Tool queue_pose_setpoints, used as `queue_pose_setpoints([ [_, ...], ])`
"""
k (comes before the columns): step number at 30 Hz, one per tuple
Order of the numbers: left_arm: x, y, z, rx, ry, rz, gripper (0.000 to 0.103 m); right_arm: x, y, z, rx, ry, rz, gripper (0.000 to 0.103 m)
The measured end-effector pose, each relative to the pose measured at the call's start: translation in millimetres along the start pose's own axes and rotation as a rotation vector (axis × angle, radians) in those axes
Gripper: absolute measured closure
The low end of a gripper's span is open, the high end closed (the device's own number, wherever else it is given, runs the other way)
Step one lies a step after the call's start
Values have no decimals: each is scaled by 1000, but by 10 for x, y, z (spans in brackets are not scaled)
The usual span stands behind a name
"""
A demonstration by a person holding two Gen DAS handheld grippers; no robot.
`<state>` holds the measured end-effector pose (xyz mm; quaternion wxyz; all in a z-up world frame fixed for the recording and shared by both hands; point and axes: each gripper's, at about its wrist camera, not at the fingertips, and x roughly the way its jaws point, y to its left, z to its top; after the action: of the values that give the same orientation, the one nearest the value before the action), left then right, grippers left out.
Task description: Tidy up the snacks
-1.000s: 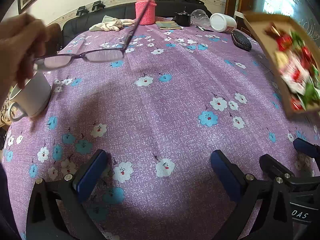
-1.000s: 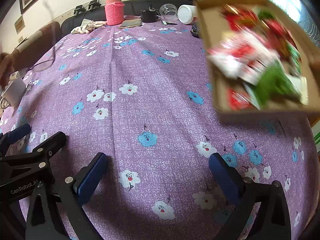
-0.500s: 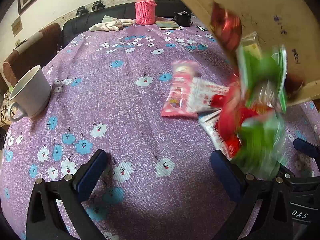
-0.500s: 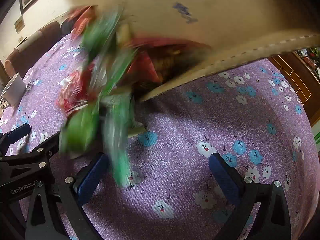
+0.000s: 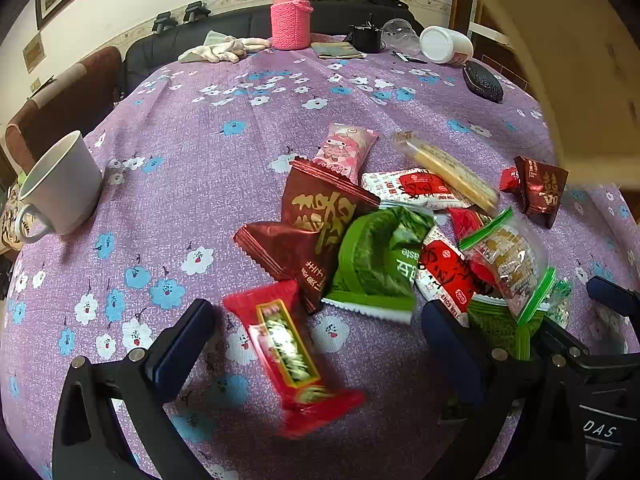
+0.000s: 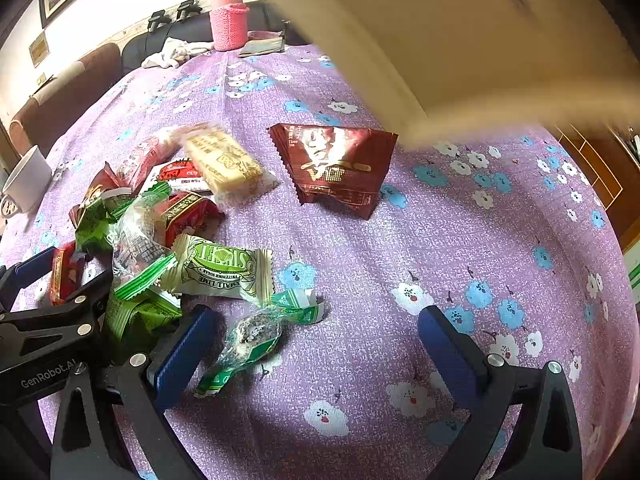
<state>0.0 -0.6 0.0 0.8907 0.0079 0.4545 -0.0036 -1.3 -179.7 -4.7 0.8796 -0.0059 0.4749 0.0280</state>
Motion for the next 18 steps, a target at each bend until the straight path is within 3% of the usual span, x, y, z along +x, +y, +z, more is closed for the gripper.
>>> queue_pose_setpoints([
  [18,1,0,0,0,0,0,0,-7,-8,-11,3,0,-2,1],
])
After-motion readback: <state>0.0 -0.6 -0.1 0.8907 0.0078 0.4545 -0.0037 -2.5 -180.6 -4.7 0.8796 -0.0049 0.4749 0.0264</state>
